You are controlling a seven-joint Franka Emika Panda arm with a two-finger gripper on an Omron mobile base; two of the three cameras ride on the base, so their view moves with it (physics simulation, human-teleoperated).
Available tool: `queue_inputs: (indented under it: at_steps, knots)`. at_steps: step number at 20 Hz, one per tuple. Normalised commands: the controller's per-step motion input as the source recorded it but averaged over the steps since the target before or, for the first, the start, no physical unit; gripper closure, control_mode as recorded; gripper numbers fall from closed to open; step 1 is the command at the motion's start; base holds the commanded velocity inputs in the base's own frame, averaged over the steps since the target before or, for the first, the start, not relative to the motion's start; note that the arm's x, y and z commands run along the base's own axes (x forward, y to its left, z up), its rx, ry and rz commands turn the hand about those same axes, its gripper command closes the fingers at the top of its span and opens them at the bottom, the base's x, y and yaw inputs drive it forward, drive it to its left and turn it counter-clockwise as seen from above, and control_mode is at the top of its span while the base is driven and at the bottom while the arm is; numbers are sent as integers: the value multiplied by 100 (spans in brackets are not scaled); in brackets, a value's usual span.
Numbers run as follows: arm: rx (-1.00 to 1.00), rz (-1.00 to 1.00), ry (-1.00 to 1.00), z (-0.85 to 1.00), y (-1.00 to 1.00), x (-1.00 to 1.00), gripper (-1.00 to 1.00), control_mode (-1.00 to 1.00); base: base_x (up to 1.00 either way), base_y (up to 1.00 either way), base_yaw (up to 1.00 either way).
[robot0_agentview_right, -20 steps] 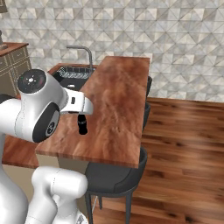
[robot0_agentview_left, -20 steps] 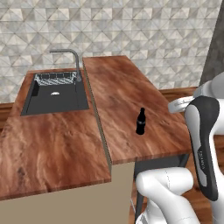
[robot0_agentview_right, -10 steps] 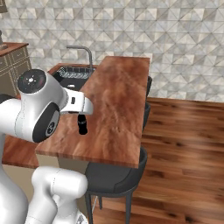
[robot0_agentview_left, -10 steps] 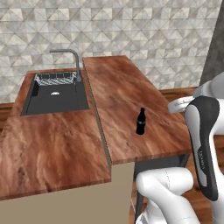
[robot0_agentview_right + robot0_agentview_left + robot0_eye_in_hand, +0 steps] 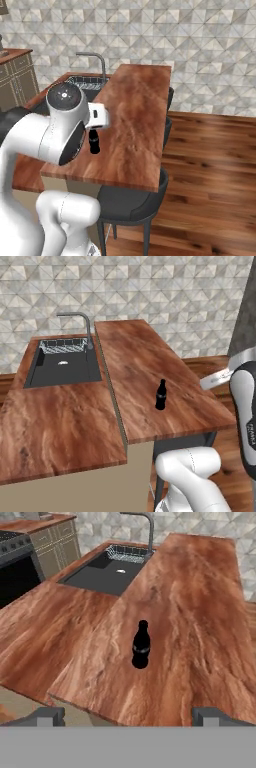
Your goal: Pick the water bottle, bottled drink from the counter and place them in the open cabinet.
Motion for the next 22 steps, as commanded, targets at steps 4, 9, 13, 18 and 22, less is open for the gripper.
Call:
queue_inputs:
  at_steps: [4, 9, 13, 18, 22]
  knots:
    - [1, 55, 7, 0, -10, 8, -100, -100, 0, 0, 0]
    - [2, 57, 8, -6, -14, 15, -100, -100, 0, 0, 0]
    - [3, 63, -3, -18, -29, 7, -100, -100, 0, 0, 0]
    - [0, 57, -5, -27, -14, 12, -100, -100, 0, 0, 0]
    - [2, 46, -2, -28, -5, 23, -100, -100, 0, 0, 0]
